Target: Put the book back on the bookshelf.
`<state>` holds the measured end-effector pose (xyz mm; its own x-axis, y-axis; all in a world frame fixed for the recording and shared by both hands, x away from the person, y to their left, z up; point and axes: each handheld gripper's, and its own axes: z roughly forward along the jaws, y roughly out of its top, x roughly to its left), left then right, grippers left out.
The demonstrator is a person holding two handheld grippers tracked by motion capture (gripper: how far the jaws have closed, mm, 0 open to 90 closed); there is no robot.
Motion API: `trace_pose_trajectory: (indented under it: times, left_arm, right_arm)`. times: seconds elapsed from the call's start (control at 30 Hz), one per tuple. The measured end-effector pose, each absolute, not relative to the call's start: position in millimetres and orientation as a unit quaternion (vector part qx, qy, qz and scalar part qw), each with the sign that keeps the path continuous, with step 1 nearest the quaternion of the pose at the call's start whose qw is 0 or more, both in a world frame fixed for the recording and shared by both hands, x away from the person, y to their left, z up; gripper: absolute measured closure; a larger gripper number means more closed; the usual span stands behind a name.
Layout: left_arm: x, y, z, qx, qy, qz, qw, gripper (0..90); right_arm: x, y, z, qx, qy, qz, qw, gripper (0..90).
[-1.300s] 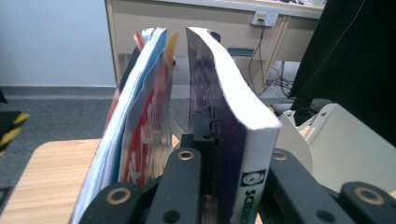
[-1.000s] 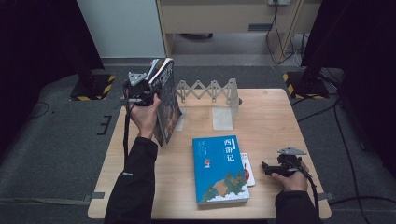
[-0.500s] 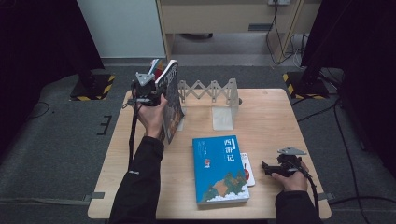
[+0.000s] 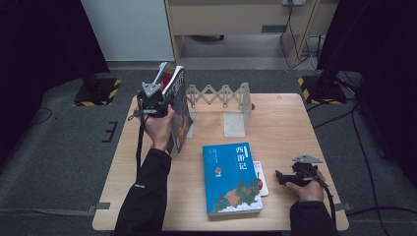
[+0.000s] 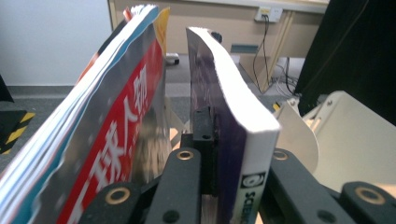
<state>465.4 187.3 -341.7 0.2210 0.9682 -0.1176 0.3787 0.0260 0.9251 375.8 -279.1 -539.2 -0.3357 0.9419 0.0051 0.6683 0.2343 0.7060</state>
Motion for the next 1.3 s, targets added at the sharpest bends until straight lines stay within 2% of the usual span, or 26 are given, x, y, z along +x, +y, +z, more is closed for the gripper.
trace_pose_trajectory:
  times: [0.4, 0.6, 0.93, 1.0, 1.1, 1.3]
  left_arm:
    - [443, 201, -344, 0.670, 0.540, 0.281, 0.425, 79.7]
    - [444, 203, -343, 0.676, 0.544, 0.277, 0.413, 78.7]
    - [452, 197, -341, 0.675, 0.559, 0.279, 0.393, 71.3]
    - [452, 197, -341, 0.674, 0.561, 0.283, 0.388, 73.0]
    - [451, 196, -340, 0.676, 0.563, 0.290, 0.376, 81.2]
    - [444, 199, -336, 0.665, 0.560, 0.297, 0.395, 82.1]
  right_arm:
    - [376, -279, -539, 0.534, 0.754, 0.314, 0.218, 2.0]
    - [376, -279, -539, 0.534, 0.754, 0.314, 0.218, 2.0]
    - [376, -279, -539, 0.534, 0.755, 0.314, 0.217, 1.9]
    - [376, -279, -539, 0.534, 0.755, 0.314, 0.217, 1.9]
    - [376, -279, -539, 0.534, 0.755, 0.314, 0.218, 1.9]
    - [376, -279, -539, 0.534, 0.755, 0.314, 0.217, 1.9]
